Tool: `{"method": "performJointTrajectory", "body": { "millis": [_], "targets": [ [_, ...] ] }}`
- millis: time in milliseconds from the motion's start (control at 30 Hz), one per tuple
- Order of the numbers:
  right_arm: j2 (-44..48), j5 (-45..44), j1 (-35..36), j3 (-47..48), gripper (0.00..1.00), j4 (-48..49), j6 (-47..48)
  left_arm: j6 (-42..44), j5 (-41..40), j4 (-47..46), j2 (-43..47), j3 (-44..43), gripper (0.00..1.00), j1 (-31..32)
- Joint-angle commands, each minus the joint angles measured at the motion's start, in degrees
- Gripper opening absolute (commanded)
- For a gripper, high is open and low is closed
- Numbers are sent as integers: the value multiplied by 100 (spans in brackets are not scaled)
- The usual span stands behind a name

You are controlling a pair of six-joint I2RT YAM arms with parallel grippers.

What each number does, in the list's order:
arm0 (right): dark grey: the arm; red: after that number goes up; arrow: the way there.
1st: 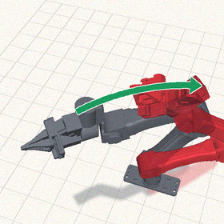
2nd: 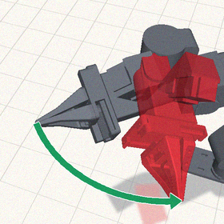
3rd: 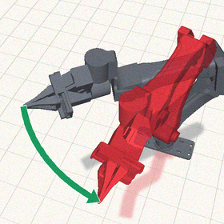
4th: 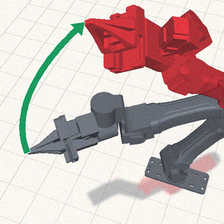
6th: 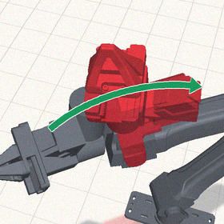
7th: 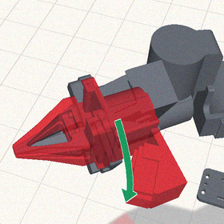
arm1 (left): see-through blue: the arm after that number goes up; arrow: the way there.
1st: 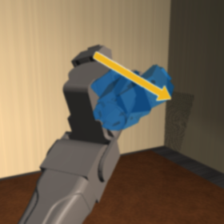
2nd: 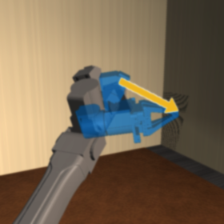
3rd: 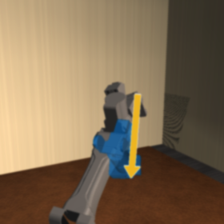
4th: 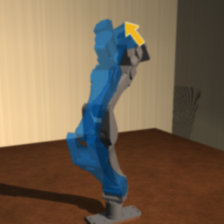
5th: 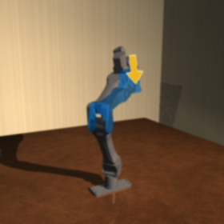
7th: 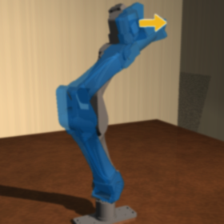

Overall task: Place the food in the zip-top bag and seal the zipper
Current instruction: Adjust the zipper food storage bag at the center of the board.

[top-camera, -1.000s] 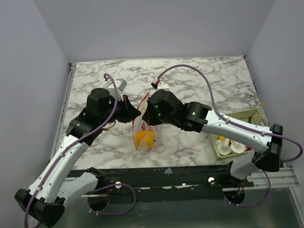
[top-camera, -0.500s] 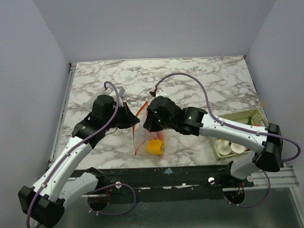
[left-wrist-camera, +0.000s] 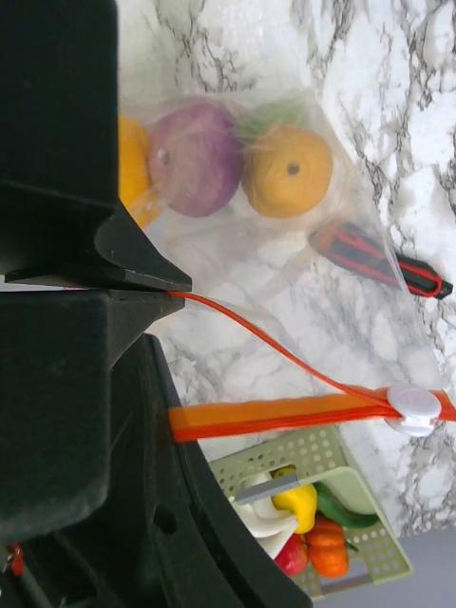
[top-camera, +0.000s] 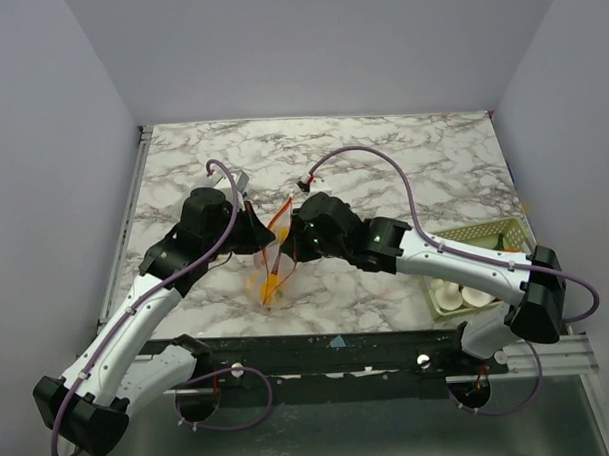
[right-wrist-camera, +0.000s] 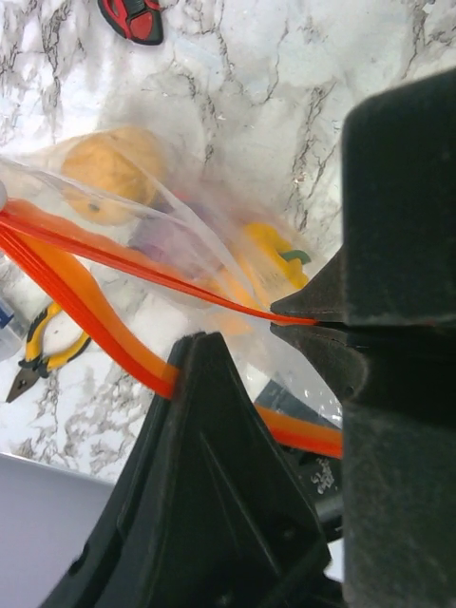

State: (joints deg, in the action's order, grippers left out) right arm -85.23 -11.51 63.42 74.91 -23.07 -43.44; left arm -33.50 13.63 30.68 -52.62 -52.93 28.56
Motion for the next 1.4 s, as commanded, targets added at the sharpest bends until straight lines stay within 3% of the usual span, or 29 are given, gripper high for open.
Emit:
{"method": "performJointTrajectory", "body": {
  "millis": [0,433,633,900,1000,1100,1200,1367],
  "targets": [
    [-244,-79,32,446,2,45,171,464,-415,274,4,-722,0,-43],
    [-524,-499,30,1197,12,-281,465,1184,-1261,696,-208,-1400,0,-79],
    [-657,-664,35,1442,26,-548,546,1388,-1743,790,-189,-1554,0,-79],
    [-288,-619,22,1612,48,-955,819,1519,-1662,784,-349,-1516,0,-82],
    [-57,-1201,26,1737,58,-1480,776,1580,-1642,655,-423,-1376,0,-83],
    [252,-2084,-43,1638,59,-1984,700,1728,-1520,527,-504,-1257,0,-85],
    [703,-2421,-632,1059,57,-2265,480,1759,-1370,465,-581,-1197,0,-79],
    [1750,-2118,-2453,-357,56,-2043,174,1741,-994,280,-570,-977,0,-78]
  ]
}}
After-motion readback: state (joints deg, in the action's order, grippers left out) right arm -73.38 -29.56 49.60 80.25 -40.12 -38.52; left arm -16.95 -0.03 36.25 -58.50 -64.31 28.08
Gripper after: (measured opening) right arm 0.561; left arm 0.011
